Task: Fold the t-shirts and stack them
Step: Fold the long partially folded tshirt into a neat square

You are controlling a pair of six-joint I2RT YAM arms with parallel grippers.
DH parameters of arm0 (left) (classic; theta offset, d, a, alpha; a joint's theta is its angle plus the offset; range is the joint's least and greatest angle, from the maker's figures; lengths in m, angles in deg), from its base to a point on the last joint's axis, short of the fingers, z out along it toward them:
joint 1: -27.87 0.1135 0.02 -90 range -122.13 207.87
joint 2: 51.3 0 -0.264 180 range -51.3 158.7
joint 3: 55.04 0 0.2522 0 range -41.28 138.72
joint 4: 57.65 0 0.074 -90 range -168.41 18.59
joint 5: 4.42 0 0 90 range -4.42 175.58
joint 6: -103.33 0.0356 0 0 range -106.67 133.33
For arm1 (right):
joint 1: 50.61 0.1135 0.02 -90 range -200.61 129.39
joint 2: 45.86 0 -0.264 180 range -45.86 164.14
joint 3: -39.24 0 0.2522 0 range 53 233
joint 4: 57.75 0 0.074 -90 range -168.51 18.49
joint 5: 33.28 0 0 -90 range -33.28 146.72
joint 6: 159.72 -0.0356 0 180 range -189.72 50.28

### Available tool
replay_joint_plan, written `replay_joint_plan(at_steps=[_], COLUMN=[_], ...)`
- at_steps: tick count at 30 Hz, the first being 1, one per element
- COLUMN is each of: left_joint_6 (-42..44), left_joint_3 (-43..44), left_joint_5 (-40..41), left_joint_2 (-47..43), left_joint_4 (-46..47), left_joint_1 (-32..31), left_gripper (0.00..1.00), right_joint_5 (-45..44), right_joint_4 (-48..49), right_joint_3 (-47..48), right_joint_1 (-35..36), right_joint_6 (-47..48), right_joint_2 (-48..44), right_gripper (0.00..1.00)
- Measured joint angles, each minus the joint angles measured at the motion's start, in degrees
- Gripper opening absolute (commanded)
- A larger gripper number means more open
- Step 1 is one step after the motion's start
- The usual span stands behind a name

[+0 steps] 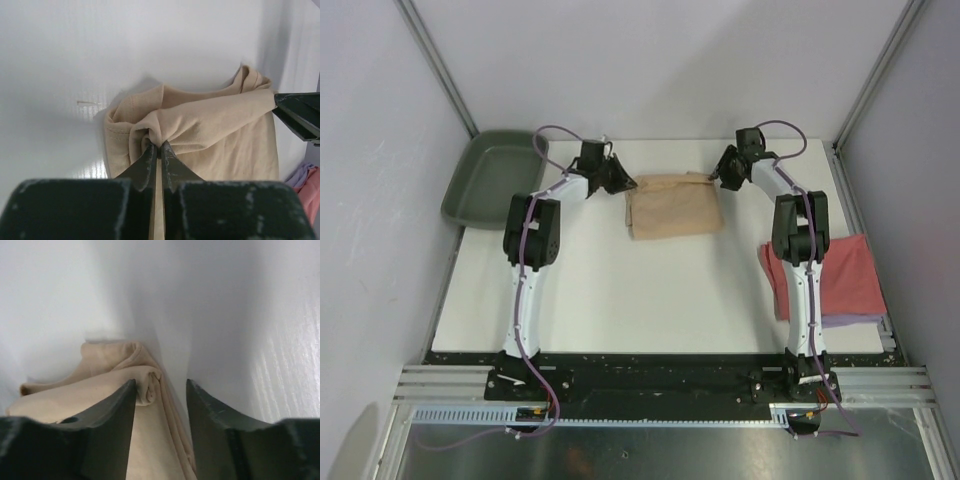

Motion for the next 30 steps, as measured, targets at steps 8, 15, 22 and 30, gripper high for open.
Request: replay_joint_plan(at_steps=[8,15,22,30], left_joint_6=[0.1,0.0,0.0,0.0], left_joint_3=[-3.4,-11.0,-15.4,-23.5], left_joint_5=[1.1,3.4,2.0,-0.5], left_joint_2=[-5.7,-16.9,-20.2,-17.0], left_joint_4=[-0.4,-0.2,0.7,1.4], left_joint_1=[4.5,4.9,-4.3,-10.0], left_gripper=[0.65,0.28,0.06,0.00], right_joint_5=[-2.7,-3.6,-3.0,-1.7], right_joint_4=[-2.2,0.2,2.2,7.4], right_joint_3=[-6.6,-16.9,-21.0,-29.6], right_joint_1=[0.0,1.8,6.3,7.8], right_joint_6=[1.3,2.1,2.7,2.7], right_joint_2=[-9.1,-20.5,-19.5,-18.2], right_gripper=[0.54,0.41,0.39,0.36])
